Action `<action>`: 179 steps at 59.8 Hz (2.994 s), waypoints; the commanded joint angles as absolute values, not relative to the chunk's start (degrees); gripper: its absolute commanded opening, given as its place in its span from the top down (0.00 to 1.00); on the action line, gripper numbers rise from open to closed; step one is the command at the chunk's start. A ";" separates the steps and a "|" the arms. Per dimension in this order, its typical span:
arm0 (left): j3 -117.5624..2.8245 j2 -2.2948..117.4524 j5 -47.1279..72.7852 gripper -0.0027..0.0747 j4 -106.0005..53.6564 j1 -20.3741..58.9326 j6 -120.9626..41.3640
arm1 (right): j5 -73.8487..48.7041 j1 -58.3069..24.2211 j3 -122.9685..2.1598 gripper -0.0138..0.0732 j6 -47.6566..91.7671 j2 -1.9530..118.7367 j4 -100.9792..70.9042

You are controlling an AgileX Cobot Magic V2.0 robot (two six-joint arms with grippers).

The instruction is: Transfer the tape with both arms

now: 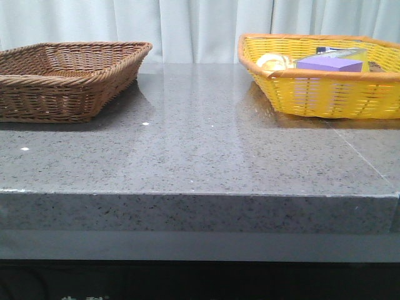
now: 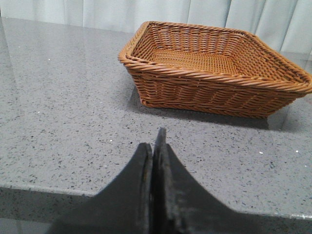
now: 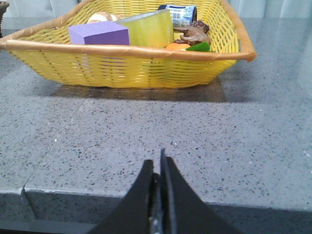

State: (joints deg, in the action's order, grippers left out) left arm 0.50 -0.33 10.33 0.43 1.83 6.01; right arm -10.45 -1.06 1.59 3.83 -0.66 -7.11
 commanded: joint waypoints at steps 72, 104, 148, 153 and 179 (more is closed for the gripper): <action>2.76 -1.35 5.62 0.99 0.00 1.66 6.01 | -6.04 -0.71 0.08 0.87 4.13 -2.11 -7.05; -0.42 -1.11 -0.35 0.99 0.00 1.66 6.01 | -5.68 -0.71 -3.15 0.88 4.13 -2.11 -7.80; -28.27 30.76 6.80 0.99 4.21 1.66 6.01 | -9.80 -0.71 -30.73 0.91 4.13 25.82 -8.76; -28.27 30.76 6.53 0.97 4.21 1.66 6.01 | -9.28 -0.71 -30.73 0.86 4.13 25.89 -8.76; -28.27 30.76 5.34 0.14 4.21 1.66 6.01 | -3.36 -0.71 -31.45 0.13 4.13 28.94 -9.86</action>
